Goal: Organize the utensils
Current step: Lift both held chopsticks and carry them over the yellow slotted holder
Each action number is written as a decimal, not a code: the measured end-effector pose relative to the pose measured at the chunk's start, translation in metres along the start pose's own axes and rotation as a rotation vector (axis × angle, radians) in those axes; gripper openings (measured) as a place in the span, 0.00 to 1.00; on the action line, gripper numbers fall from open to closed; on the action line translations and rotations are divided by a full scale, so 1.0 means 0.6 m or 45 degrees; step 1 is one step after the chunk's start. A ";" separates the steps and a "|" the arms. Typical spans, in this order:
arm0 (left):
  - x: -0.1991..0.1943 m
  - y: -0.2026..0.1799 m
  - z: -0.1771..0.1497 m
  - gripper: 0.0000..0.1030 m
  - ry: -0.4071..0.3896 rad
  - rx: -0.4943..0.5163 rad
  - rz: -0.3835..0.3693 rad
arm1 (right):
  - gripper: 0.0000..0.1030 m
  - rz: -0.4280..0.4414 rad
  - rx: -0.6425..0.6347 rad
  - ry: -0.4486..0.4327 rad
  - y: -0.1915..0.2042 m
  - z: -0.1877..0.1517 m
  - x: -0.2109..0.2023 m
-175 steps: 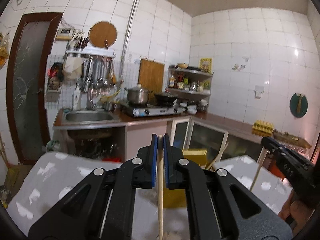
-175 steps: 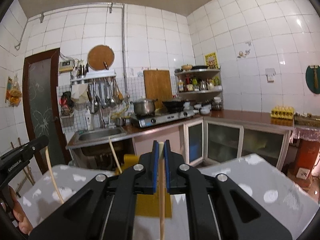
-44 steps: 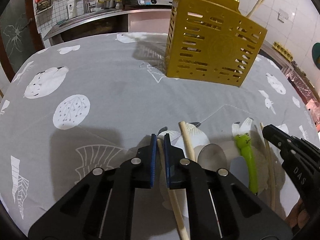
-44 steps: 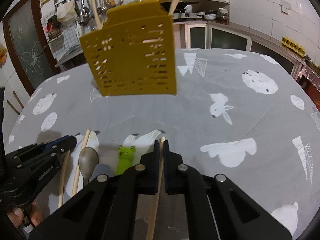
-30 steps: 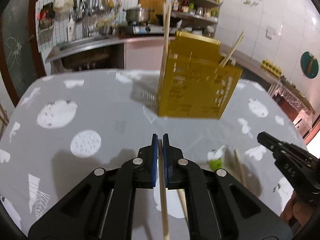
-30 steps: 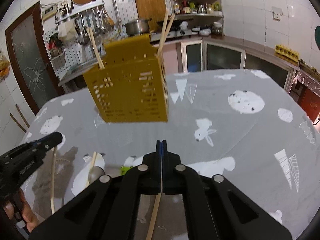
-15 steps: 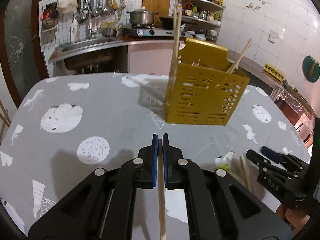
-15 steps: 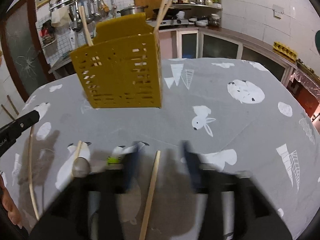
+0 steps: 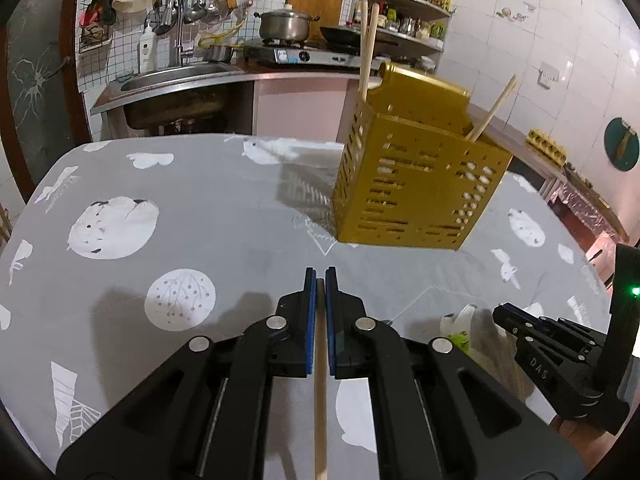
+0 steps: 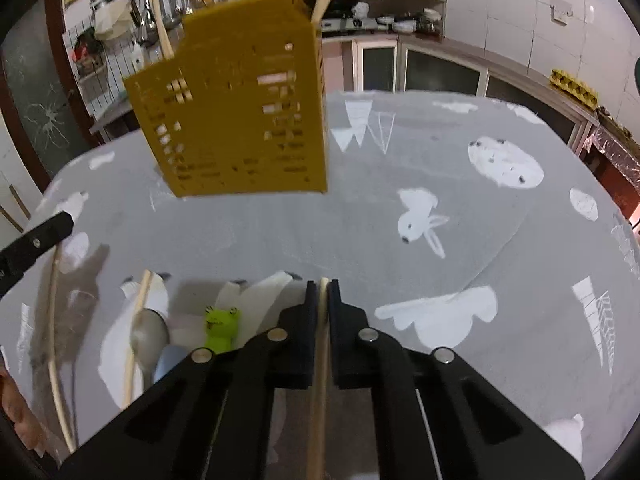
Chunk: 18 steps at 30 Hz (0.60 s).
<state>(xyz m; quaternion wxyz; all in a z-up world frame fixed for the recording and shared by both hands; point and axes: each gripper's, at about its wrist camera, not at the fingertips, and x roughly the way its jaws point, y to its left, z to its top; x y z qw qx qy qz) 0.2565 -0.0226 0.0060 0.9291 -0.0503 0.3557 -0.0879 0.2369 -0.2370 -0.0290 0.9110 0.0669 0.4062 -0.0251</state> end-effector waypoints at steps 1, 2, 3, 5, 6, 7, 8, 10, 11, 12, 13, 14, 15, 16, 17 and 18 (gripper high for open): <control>-0.008 0.000 0.002 0.03 -0.017 -0.002 -0.007 | 0.05 0.011 0.008 -0.015 -0.002 0.003 -0.007; -0.015 0.000 0.003 0.03 -0.033 -0.002 -0.011 | 0.05 0.023 0.018 -0.035 -0.004 0.006 -0.016; -0.022 -0.002 0.005 0.03 -0.047 -0.002 -0.017 | 0.05 0.031 0.028 -0.062 -0.007 0.010 -0.026; -0.041 -0.005 0.009 0.03 -0.083 0.004 -0.031 | 0.05 0.048 0.044 -0.111 -0.013 0.018 -0.043; -0.050 -0.008 0.012 0.03 -0.103 0.008 -0.033 | 0.05 0.053 0.053 -0.143 -0.015 0.022 -0.055; -0.064 -0.010 0.016 0.03 -0.137 0.013 -0.037 | 0.05 0.060 0.061 -0.174 -0.017 0.026 -0.065; -0.072 -0.012 0.019 0.03 -0.154 0.015 -0.040 | 0.05 0.065 0.066 -0.203 -0.020 0.031 -0.073; -0.091 -0.015 0.026 0.03 -0.197 0.023 -0.044 | 0.05 0.072 0.077 -0.276 -0.023 0.038 -0.093; -0.100 -0.017 0.028 0.03 -0.222 0.029 -0.041 | 0.05 0.073 0.080 -0.320 -0.024 0.041 -0.104; -0.108 -0.018 0.031 0.03 -0.246 0.035 -0.036 | 0.05 0.076 0.083 -0.366 -0.026 0.044 -0.115; -0.118 -0.021 0.034 0.03 -0.277 0.045 -0.028 | 0.05 0.077 0.086 -0.396 -0.027 0.046 -0.123; -0.125 -0.022 0.035 0.03 -0.297 0.050 -0.025 | 0.05 0.081 0.092 -0.436 -0.029 0.047 -0.132; -0.131 -0.024 0.037 0.03 -0.317 0.054 -0.024 | 0.05 0.085 0.101 -0.483 -0.031 0.049 -0.142; -0.138 -0.027 0.040 0.03 -0.339 0.061 -0.023 | 0.05 0.089 0.105 -0.515 -0.033 0.049 -0.149; -0.143 -0.029 0.042 0.03 -0.354 0.065 -0.023 | 0.05 0.089 0.107 -0.540 -0.034 0.050 -0.155; -0.149 -0.033 0.044 0.03 -0.378 0.072 -0.019 | 0.05 0.091 0.108 -0.568 -0.035 0.051 -0.161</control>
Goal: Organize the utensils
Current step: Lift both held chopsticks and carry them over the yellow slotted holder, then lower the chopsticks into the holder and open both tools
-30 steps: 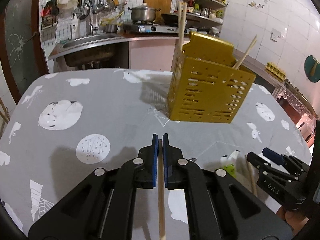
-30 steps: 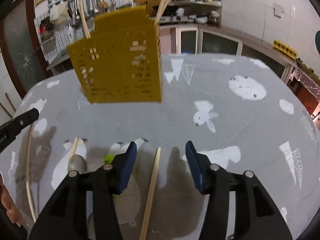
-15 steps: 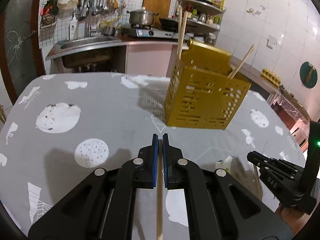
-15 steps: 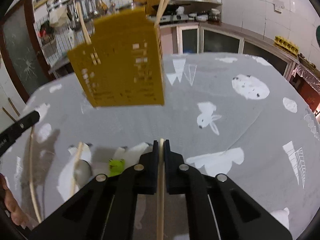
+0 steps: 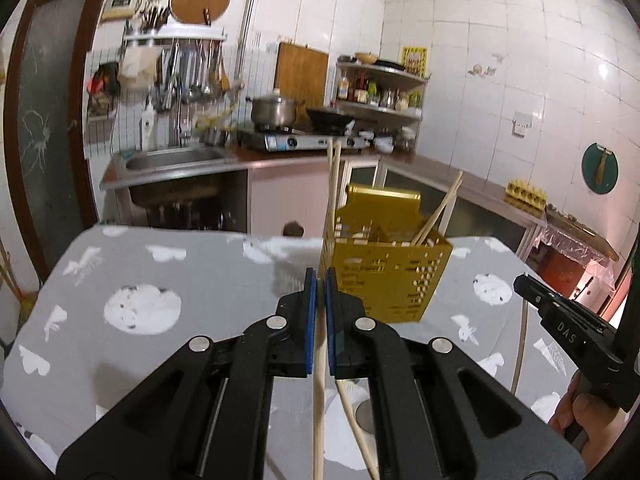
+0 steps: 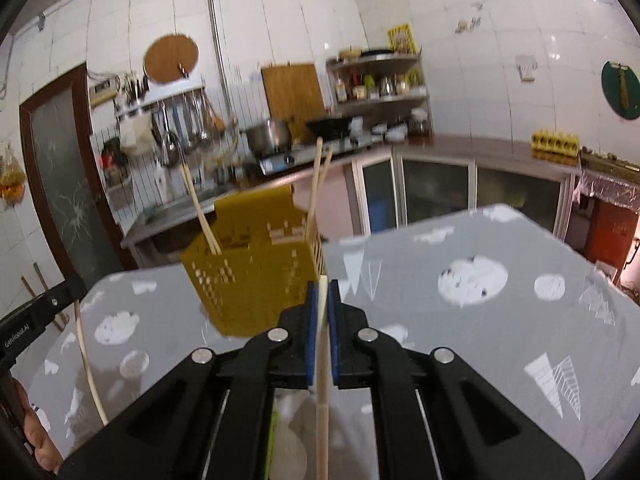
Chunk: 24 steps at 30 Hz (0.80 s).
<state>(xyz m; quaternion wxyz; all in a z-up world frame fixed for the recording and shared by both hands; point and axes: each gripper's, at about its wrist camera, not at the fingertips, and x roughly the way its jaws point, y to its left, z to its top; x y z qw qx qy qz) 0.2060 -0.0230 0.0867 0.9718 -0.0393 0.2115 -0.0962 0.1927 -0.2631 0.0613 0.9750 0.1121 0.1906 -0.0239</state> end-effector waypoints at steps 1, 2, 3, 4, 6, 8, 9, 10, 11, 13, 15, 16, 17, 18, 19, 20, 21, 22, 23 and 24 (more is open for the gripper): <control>-0.004 -0.002 0.002 0.03 -0.018 0.007 0.005 | 0.05 0.002 0.000 -0.020 0.001 0.004 -0.005; -0.006 -0.004 0.004 0.03 -0.034 0.016 0.010 | 0.05 0.003 -0.004 -0.041 0.002 0.007 -0.008; -0.009 -0.006 0.007 0.03 -0.048 0.023 0.013 | 0.05 0.004 -0.011 -0.066 0.003 0.010 -0.012; -0.011 -0.008 0.009 0.03 -0.068 0.025 0.016 | 0.05 0.003 -0.015 -0.087 0.005 0.013 -0.016; -0.013 -0.010 0.012 0.03 -0.090 0.025 0.021 | 0.05 0.000 -0.032 -0.140 0.010 0.019 -0.025; -0.014 -0.010 0.015 0.03 -0.113 0.024 0.022 | 0.05 0.000 -0.040 -0.175 0.011 0.024 -0.031; -0.014 -0.009 0.015 0.03 -0.120 0.023 0.022 | 0.05 0.001 -0.044 -0.196 0.012 0.027 -0.034; -0.015 -0.010 0.018 0.03 -0.133 0.024 0.022 | 0.05 0.002 -0.046 -0.206 0.013 0.029 -0.036; -0.016 -0.012 0.019 0.03 -0.141 0.027 0.022 | 0.05 0.002 -0.049 -0.221 0.014 0.032 -0.037; -0.020 -0.015 0.024 0.03 -0.167 0.037 0.025 | 0.05 0.004 -0.053 -0.239 0.015 0.039 -0.039; -0.023 -0.018 0.028 0.03 -0.189 0.046 0.026 | 0.05 0.008 -0.055 -0.259 0.017 0.046 -0.040; -0.023 -0.020 0.031 0.03 -0.200 0.053 0.025 | 0.05 0.011 -0.056 -0.263 0.018 0.049 -0.039; -0.024 -0.021 0.034 0.03 -0.208 0.054 0.022 | 0.05 0.016 -0.057 -0.266 0.018 0.051 -0.038; -0.024 -0.021 0.037 0.03 -0.215 0.053 0.019 | 0.05 0.020 -0.057 -0.269 0.018 0.054 -0.038; -0.024 -0.020 0.042 0.03 -0.222 0.052 0.016 | 0.05 0.024 -0.059 -0.276 0.020 0.059 -0.037; -0.023 -0.019 0.046 0.03 -0.226 0.051 0.014 | 0.05 0.025 -0.063 -0.284 0.022 0.064 -0.037; -0.021 -0.020 0.052 0.03 -0.233 0.051 0.011 | 0.05 0.027 -0.066 -0.289 0.024 0.069 -0.035; -0.019 -0.020 0.056 0.03 -0.238 0.052 0.012 | 0.05 0.029 -0.066 -0.292 0.025 0.073 -0.034; -0.017 -0.020 0.062 0.03 -0.243 0.052 0.011 | 0.05 0.032 -0.064 -0.293 0.026 0.078 -0.032; -0.015 -0.019 0.071 0.03 -0.252 0.048 0.006 | 0.05 0.036 -0.060 -0.299 0.027 0.086 -0.031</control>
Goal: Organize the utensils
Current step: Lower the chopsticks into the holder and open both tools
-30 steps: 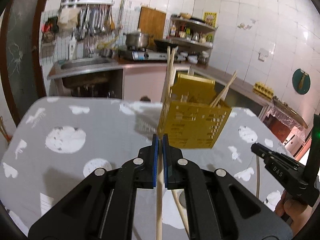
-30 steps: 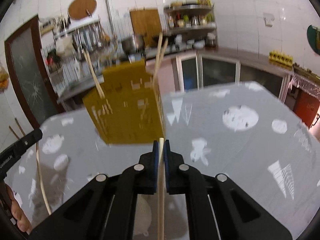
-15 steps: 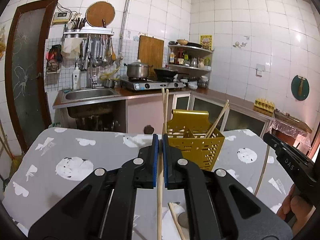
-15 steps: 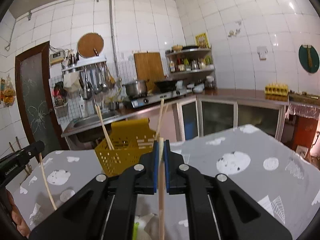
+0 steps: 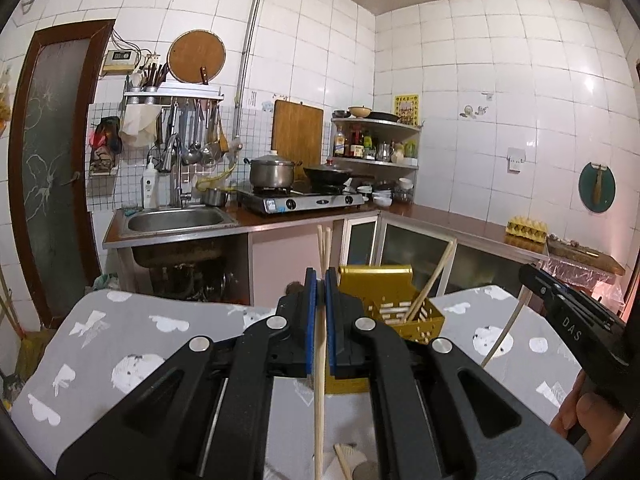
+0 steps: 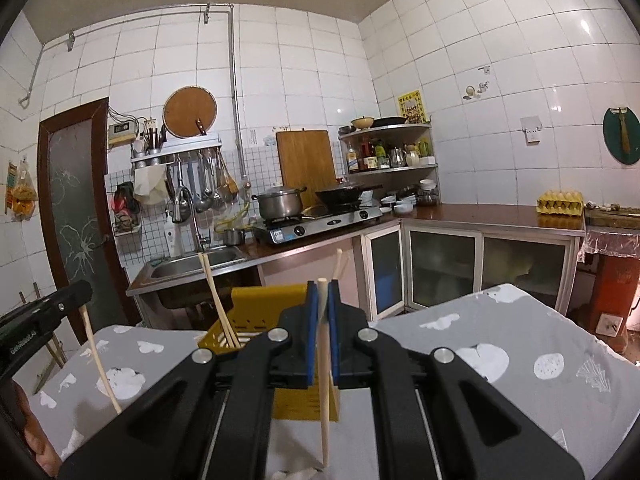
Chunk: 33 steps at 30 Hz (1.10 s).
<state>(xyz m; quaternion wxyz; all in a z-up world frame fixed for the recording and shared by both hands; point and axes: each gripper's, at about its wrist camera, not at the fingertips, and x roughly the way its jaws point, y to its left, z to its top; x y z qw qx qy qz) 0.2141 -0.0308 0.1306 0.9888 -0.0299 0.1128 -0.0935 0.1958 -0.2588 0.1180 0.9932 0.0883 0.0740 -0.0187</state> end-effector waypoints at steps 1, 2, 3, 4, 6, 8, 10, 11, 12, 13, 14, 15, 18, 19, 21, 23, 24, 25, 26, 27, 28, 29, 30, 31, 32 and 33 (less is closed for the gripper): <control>0.001 -0.003 0.005 0.03 -0.007 -0.002 -0.003 | 0.05 0.002 0.000 -0.003 -0.001 0.003 0.000; 0.003 -0.003 0.012 0.03 -0.017 -0.003 -0.008 | 0.05 0.005 -0.003 -0.008 0.000 0.011 0.003; 0.005 -0.004 0.021 0.03 -0.029 -0.001 -0.010 | 0.05 0.007 -0.007 -0.017 0.002 0.020 0.004; 0.007 -0.006 0.034 0.03 -0.050 0.002 -0.014 | 0.05 0.007 -0.008 -0.026 0.003 0.028 0.004; 0.015 -0.008 0.063 0.03 -0.080 -0.002 -0.027 | 0.05 0.012 -0.009 -0.057 0.007 0.055 0.006; 0.020 -0.009 0.091 0.03 -0.114 -0.014 -0.037 | 0.05 0.020 -0.014 -0.085 0.013 0.082 0.006; 0.026 -0.012 0.129 0.03 -0.173 -0.024 -0.041 | 0.05 0.030 -0.030 -0.127 0.021 0.117 0.008; 0.031 -0.013 0.146 0.03 -0.201 -0.030 -0.043 | 0.05 0.034 -0.040 -0.147 0.028 0.135 0.012; 0.036 -0.015 0.160 0.03 -0.218 -0.036 -0.045 | 0.05 0.036 -0.048 -0.172 0.032 0.154 0.016; 0.043 -0.016 0.178 0.03 -0.245 -0.050 -0.051 | 0.05 0.038 -0.050 -0.186 0.036 0.166 0.021; 0.050 -0.018 0.192 0.03 -0.267 -0.058 -0.053 | 0.05 0.038 -0.052 -0.201 0.039 0.180 0.030; 0.062 -0.021 0.207 0.03 -0.289 -0.060 -0.054 | 0.05 0.039 -0.052 -0.209 0.042 0.188 0.036; 0.104 -0.031 0.222 0.03 -0.324 -0.057 -0.043 | 0.05 0.042 -0.048 -0.227 0.047 0.203 0.074; 0.119 -0.032 0.220 0.03 -0.326 -0.054 -0.043 | 0.05 0.045 -0.047 -0.228 0.048 0.202 0.084; 0.149 -0.037 0.209 0.03 -0.315 -0.041 -0.033 | 0.05 0.039 -0.046 -0.225 0.047 0.194 0.110; 0.184 -0.039 0.182 0.03 -0.288 -0.030 -0.027 | 0.05 0.049 -0.042 -0.194 0.041 0.174 0.142; 0.199 -0.040 0.167 0.03 -0.265 -0.031 -0.029 | 0.05 0.045 -0.045 -0.173 0.038 0.160 0.156; 0.219 -0.039 0.146 0.03 -0.230 -0.035 -0.033 | 0.05 0.044 -0.048 -0.155 0.036 0.150 0.167; 0.236 -0.040 0.128 0.03 -0.199 -0.037 -0.033 | 0.05 0.042 -0.051 -0.132 0.034 0.138 0.177; 0.248 -0.039 0.112 0.03 -0.176 -0.036 -0.034 | 0.05 0.039 -0.054 -0.104 0.028 0.119 0.188; 0.257 -0.039 0.100 0.03 -0.156 -0.033 -0.033 | 0.05 0.038 -0.056 -0.088 0.026 0.108 0.195; 0.265 -0.038 0.086 0.03 -0.130 -0.029 -0.030 | 0.05 0.035 -0.058 -0.061 0.022 0.094 0.203; 0.271 -0.035 0.073 0.03 -0.107 -0.032 -0.028 | 0.05 0.030 -0.056 -0.035 0.018 0.082 0.210; 0.279 -0.030 0.061 0.03 -0.069 -0.046 -0.033 | 0.05 0.028 -0.055 -0.008 0.014 0.072 0.216; 0.285 -0.026 0.054 0.03 -0.036 -0.061 -0.038 | 0.05 0.027 -0.057 0.018 0.009 0.062 0.220; 0.289 -0.020 0.048 0.03 -0.007 -0.077 -0.038 | 0.06 0.020 -0.059 0.050 0.006 0.054 0.224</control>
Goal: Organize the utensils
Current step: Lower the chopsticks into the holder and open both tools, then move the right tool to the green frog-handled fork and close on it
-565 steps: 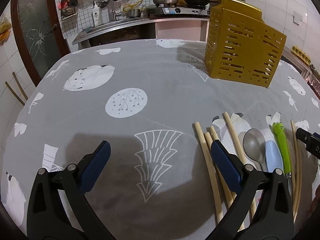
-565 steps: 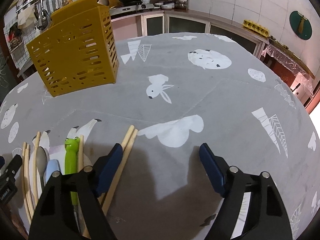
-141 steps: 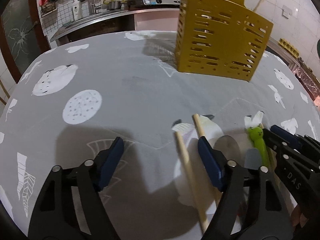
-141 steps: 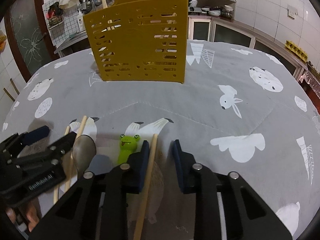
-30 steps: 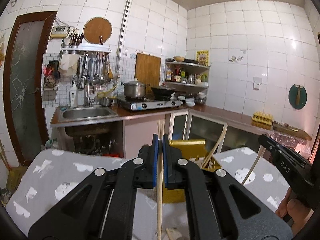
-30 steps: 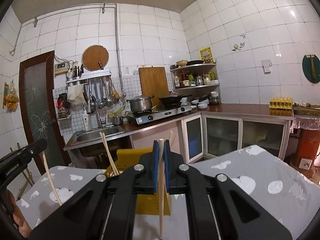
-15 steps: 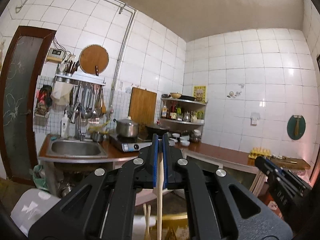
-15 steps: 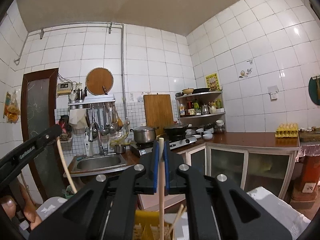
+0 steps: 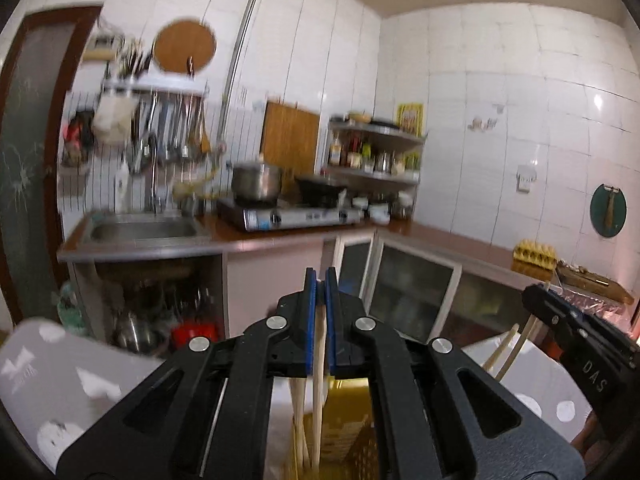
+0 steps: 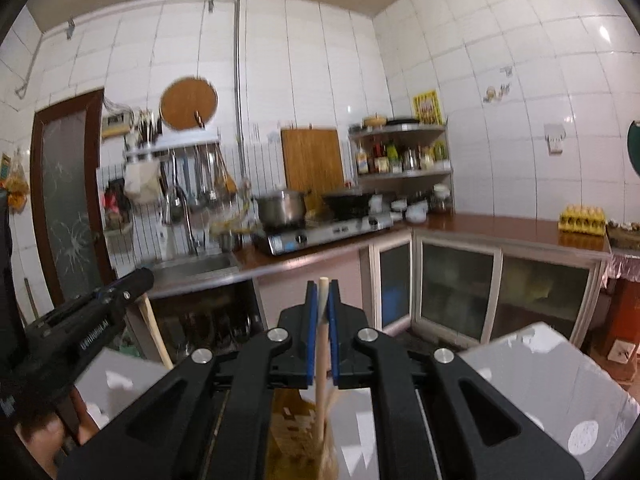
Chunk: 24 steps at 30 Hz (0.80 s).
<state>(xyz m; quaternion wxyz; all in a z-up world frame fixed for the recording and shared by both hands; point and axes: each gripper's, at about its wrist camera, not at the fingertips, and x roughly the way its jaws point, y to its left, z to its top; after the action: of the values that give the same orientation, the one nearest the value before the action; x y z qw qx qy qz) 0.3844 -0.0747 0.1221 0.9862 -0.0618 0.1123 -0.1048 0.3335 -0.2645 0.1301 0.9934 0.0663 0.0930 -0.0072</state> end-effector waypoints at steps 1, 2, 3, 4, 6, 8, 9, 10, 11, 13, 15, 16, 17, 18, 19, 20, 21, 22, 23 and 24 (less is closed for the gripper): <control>0.000 0.006 -0.002 0.04 0.026 -0.010 0.006 | 0.06 -0.004 0.001 0.015 -0.002 -0.005 0.002; -0.002 0.007 -0.003 0.07 0.044 -0.005 0.011 | 0.07 -0.019 -0.001 0.038 -0.005 -0.010 0.003; -0.011 0.008 -0.001 0.23 0.058 0.007 0.021 | 0.08 -0.034 -0.005 0.055 -0.009 -0.013 0.003; -0.021 0.007 0.004 0.47 0.052 0.012 0.033 | 0.18 -0.059 -0.002 0.080 -0.013 -0.011 0.000; -0.052 0.011 0.017 0.66 0.005 0.018 0.054 | 0.53 -0.079 0.018 0.096 -0.022 -0.002 -0.014; -0.091 0.013 0.037 0.74 -0.031 0.029 0.070 | 0.58 -0.096 0.024 0.095 -0.023 0.011 -0.034; -0.108 0.016 0.046 0.82 -0.033 0.029 0.075 | 0.58 -0.105 0.021 0.102 -0.024 0.018 -0.046; -0.129 0.020 0.057 0.88 -0.042 0.022 0.078 | 0.59 -0.111 0.019 0.111 -0.024 0.024 -0.055; -0.149 0.026 0.064 0.91 -0.053 0.016 0.087 | 0.60 -0.116 0.016 0.125 -0.024 0.030 -0.068; -0.190 0.037 0.075 0.95 -0.070 0.003 0.103 | 0.66 -0.126 0.006 0.161 -0.023 0.035 -0.088; -0.216 0.048 0.078 0.95 -0.051 -0.008 0.108 | 0.68 -0.123 -0.001 0.195 -0.020 0.029 -0.115; -0.229 0.055 0.077 0.95 -0.033 -0.014 0.113 | 0.68 -0.125 -0.006 0.206 -0.017 0.026 -0.122; -0.239 0.061 0.074 0.95 -0.018 -0.018 0.116 | 0.68 -0.127 -0.012 0.227 -0.016 0.016 -0.134; -0.247 0.067 0.070 0.95 -0.004 -0.024 0.121 | 0.68 -0.128 -0.015 0.249 -0.015 0.004 -0.144; -0.258 0.075 0.060 0.95 0.017 -0.027 0.131 | 0.68 -0.129 -0.018 0.266 -0.014 -0.005 -0.150; -0.266 0.081 0.050 0.95 0.037 -0.028 0.141 | 0.68 -0.127 -0.017 0.298 -0.013 -0.022 -0.158; -0.271 0.086 0.039 0.95 0.058 -0.028 0.150 | 0.68 -0.127 -0.015 0.311 -0.013 -0.032 -0.161; -0.275 0.091 0.023 0.95 0.088 -0.022 0.160 | 0.68 -0.127 -0.020 0.343 -0.010 -0.053 -0.166; -0.278 0.097 0.002 0.95 0.123 -0.012 0.175 | 0.68 -0.129 -0.027 0.363 -0.008 -0.067 -0.169; -0.279 0.102 -0.014 0.95 0.152 -0.006 0.187 | 0.68 -0.133 -0.033 0.395 -0.005 -0.089 -0.171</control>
<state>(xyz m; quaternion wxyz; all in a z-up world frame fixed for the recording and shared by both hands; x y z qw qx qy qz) 0.2349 0.0209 0.1397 0.9827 -0.0493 0.1753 -0.0352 0.2227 -0.2604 0.0966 0.9662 0.0487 0.2488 -0.0472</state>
